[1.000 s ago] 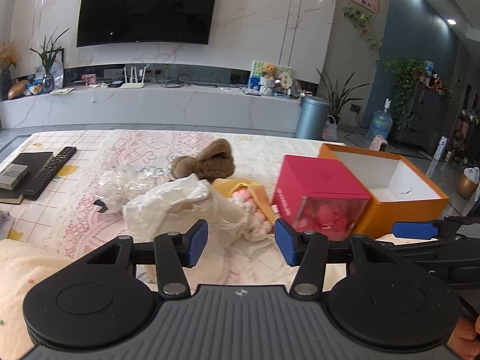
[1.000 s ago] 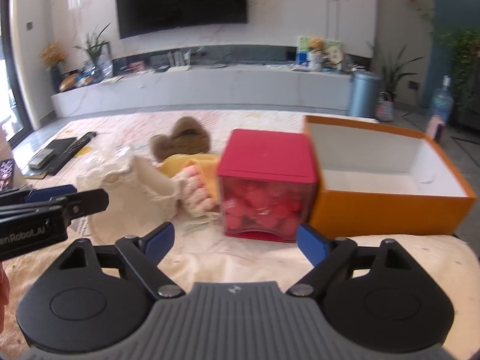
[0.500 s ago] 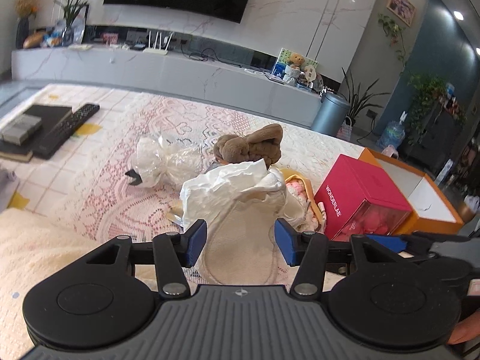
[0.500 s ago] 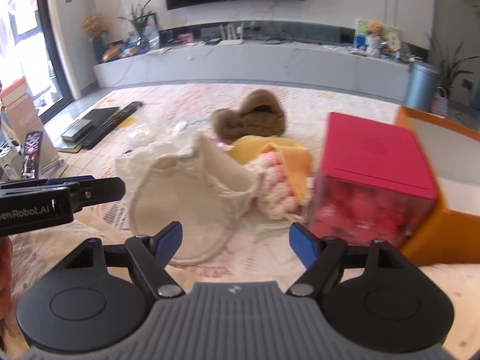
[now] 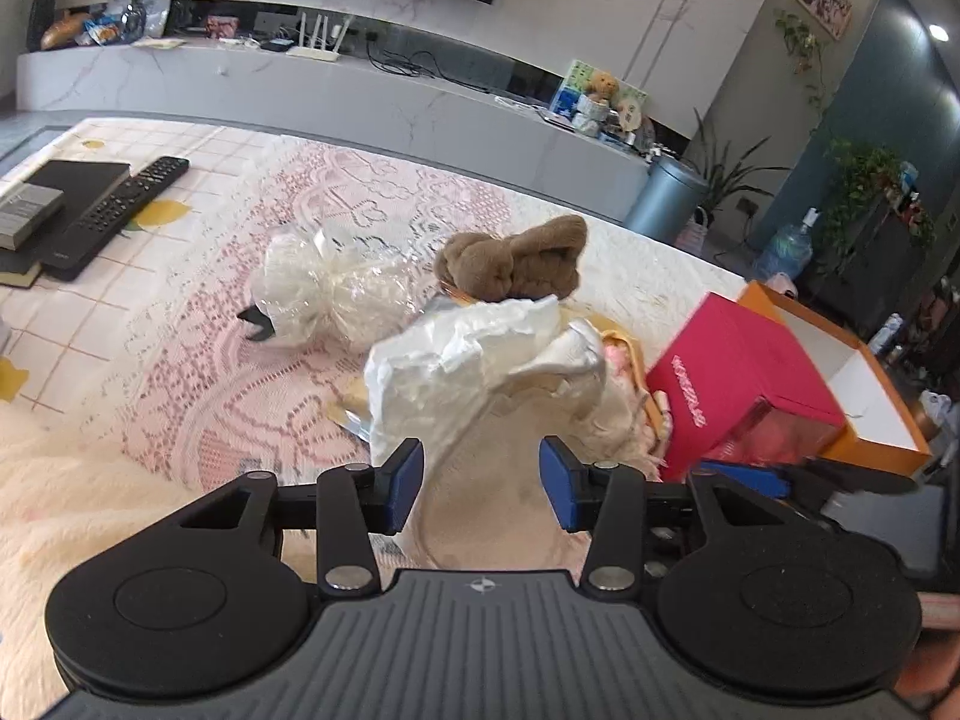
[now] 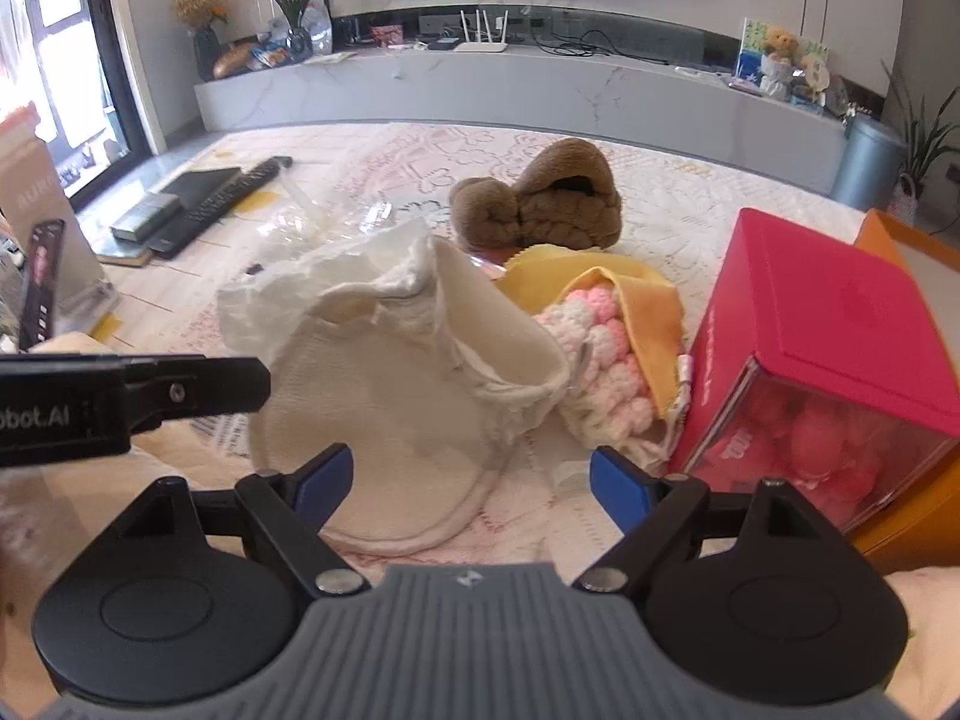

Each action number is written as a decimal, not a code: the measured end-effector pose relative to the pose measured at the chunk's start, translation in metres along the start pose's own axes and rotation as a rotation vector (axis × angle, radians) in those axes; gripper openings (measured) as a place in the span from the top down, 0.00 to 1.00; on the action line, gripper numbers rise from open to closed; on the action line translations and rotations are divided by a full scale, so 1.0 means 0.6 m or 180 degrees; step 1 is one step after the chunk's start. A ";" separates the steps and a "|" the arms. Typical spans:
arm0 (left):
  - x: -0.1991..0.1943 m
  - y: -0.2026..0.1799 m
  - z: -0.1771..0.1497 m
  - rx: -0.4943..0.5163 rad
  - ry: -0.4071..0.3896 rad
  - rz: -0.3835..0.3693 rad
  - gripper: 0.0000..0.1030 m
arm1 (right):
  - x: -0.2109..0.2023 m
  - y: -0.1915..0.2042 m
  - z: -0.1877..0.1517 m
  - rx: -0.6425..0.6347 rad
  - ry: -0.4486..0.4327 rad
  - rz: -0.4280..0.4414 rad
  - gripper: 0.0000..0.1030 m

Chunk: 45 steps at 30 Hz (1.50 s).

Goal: Organize soft objects
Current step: 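Reach the left tool to the white crumpled paper while the right tool reaches the cream cloth bag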

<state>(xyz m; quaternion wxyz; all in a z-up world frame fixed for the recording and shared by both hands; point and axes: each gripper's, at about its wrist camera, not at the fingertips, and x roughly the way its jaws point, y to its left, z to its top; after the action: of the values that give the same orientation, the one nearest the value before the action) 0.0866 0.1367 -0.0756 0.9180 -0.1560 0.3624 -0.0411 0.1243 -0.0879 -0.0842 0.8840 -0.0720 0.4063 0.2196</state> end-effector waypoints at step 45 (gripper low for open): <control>0.048 -0.069 -0.051 0.0690 0.0891 -0.0189 0.81 | 0.005 -0.011 0.022 0.0287 0.0017 0.0373 0.54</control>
<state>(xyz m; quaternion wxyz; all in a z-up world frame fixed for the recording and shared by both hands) 0.0884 0.0842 -0.1026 0.8684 -0.0595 0.4753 -0.1283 0.1381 -0.0890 -0.0782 0.8709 -0.0088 0.4217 0.2523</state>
